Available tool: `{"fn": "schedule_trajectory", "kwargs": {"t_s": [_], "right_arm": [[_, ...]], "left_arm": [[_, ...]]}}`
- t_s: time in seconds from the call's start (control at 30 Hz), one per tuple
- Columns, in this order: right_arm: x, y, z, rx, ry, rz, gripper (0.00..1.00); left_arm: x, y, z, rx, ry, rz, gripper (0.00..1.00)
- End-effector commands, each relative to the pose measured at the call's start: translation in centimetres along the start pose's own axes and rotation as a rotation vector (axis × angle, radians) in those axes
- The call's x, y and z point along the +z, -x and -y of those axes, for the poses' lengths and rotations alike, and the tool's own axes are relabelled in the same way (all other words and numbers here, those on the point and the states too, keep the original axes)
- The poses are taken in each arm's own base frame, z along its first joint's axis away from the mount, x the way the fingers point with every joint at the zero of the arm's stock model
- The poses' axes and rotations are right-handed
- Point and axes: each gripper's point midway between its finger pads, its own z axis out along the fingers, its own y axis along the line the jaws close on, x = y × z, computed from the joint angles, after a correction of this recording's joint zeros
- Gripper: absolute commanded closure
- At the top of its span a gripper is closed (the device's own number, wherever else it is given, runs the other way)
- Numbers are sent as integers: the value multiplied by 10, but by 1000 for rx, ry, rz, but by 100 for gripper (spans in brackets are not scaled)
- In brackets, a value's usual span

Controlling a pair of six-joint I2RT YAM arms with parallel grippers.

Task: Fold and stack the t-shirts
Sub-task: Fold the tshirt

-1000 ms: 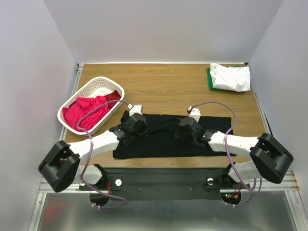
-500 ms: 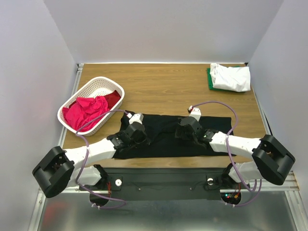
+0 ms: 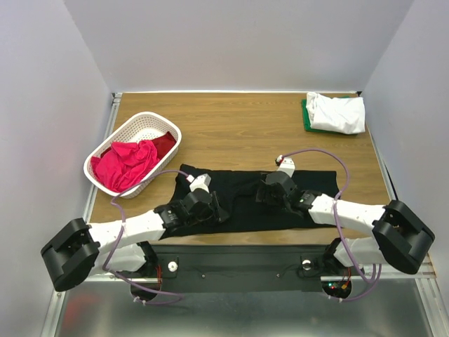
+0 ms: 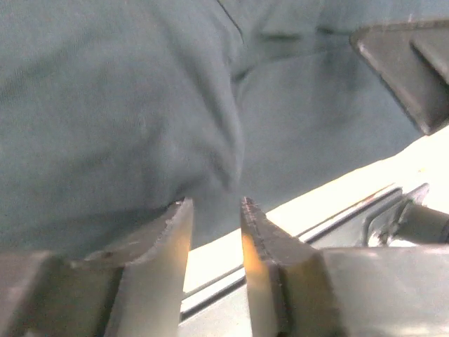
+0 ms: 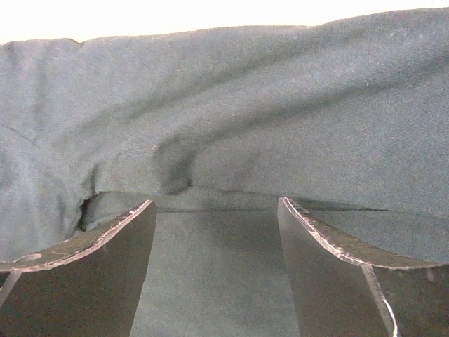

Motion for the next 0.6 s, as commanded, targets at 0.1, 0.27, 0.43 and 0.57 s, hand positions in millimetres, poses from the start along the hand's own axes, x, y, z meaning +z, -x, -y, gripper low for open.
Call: {"fn": "schedule_trajectory", "kwargs": {"t_s": [0.1, 0.27, 0.43, 0.57], "right_arm": [[-7, 16, -3, 14, 27, 57, 22], [-13, 22, 2, -2, 9, 78, 21], [-15, 31, 6, -32, -20, 105, 21], [-13, 36, -7, -55, 12, 90, 21]], "left_arm": [[-21, 24, 16, -30, -41, 107, 21], [-39, 63, 12, -6, 49, 261, 7], [-42, 103, -13, 4, 168, 382, 2], [-38, 130, -16, 48, 212, 441, 2]]}}
